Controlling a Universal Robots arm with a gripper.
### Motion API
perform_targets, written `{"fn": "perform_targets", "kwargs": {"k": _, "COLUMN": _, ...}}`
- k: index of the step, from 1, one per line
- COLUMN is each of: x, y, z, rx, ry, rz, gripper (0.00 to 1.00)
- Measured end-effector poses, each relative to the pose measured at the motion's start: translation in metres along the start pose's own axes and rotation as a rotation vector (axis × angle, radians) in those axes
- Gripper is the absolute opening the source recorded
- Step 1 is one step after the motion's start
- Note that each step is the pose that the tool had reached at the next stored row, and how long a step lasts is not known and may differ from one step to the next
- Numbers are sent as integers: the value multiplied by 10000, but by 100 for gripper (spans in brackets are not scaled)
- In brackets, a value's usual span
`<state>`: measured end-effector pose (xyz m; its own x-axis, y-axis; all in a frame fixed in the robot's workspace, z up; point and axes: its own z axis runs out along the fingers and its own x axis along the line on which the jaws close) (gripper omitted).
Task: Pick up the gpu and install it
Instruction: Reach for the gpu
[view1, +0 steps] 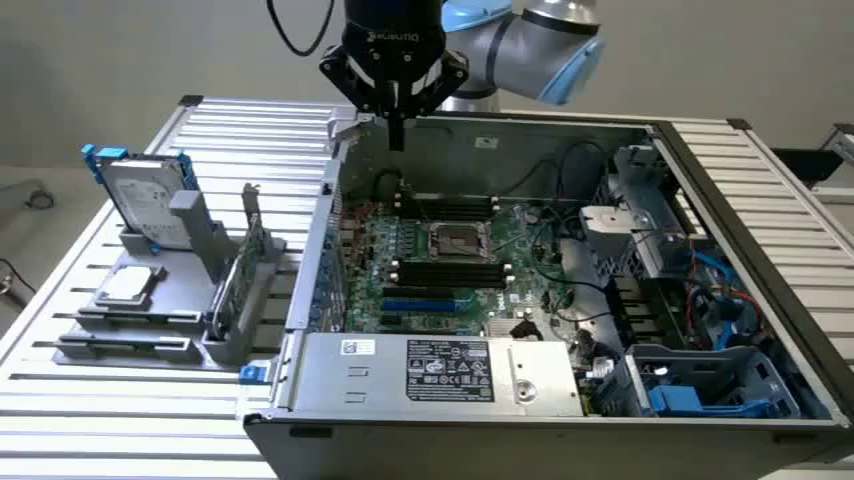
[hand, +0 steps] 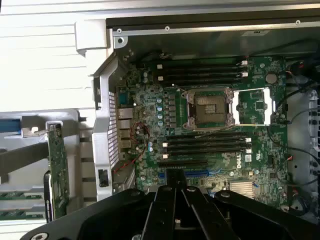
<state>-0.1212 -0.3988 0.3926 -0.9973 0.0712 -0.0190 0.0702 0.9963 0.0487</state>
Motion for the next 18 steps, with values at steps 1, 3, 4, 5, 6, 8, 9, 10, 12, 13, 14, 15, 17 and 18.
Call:
{"fn": "perform_targets", "kwargs": {"k": 1, "x": 0, "y": 0, "z": 0, "rx": 0, "ry": 0, "rz": 0, "gripper": 11}}
{"fn": "perform_targets", "kwargs": {"k": 3, "x": 0, "y": 0, "z": 0, "rx": 0, "ry": 0, "rz": 0, "gripper": 11}}
{"fn": "perform_targets", "kwargs": {"k": 4, "x": 0, "y": 0, "z": 0, "rx": 0, "ry": 0, "rz": 0, "gripper": 11}}
{"fn": "perform_targets", "kwargs": {"k": 5, "x": 0, "y": 0, "z": 0, "rx": 0, "ry": 0, "rz": 0, "gripper": 11}}
{"fn": "perform_targets", "kwargs": {"k": 6, "x": 0, "y": 0, "z": 0, "rx": 0, "ry": 0, "rz": 0, "gripper": 11}}
{"fn": "perform_targets", "kwargs": {"k": 8, "x": 0, "y": 0, "z": 0, "rx": 0, "ry": 0, "rz": 0, "gripper": 11}}
{"fn": "perform_targets", "kwargs": {"k": 9, "x": 0, "y": 0, "z": 0, "rx": 0, "ry": 0, "rz": 0, "gripper": 11}}
{"fn": "perform_targets", "kwargs": {"k": 10, "x": 0, "y": 0, "z": 0, "rx": 0, "ry": 0, "rz": 0, "gripper": 11}}
{"fn": "perform_targets", "kwargs": {"k": 12, "x": 0, "y": 0, "z": 0, "rx": 0, "ry": 0, "rz": 0, "gripper": 11}}
{"fn": "perform_targets", "kwargs": {"k": 13, "x": 1, "y": 0, "z": 0, "rx": 0, "ry": 0, "rz": 0, "gripper": 11}}
{"fn": "perform_targets", "kwargs": {"k": 14, "x": 14, "y": -1, "z": -1, "rx": 1, "ry": 0, "rz": 2, "gripper": 11}}
{"fn": "perform_targets", "kwargs": {"k": 15, "x": 50, "y": -3, "z": -3, "rx": 3, "ry": 2, "rz": 0, "gripper": 11}}
{"fn": "perform_targets", "kwargs": {"k": 17, "x": 140, "y": -10, "z": -1, "rx": 2, "ry": 10, "rz": 1, "gripper": 11}}
{"fn": "perform_targets", "kwargs": {"k": 18, "x": 185, "y": -13, "z": 0, "rx": 2, "ry": 17, "rz": 1, "gripper": 11}}
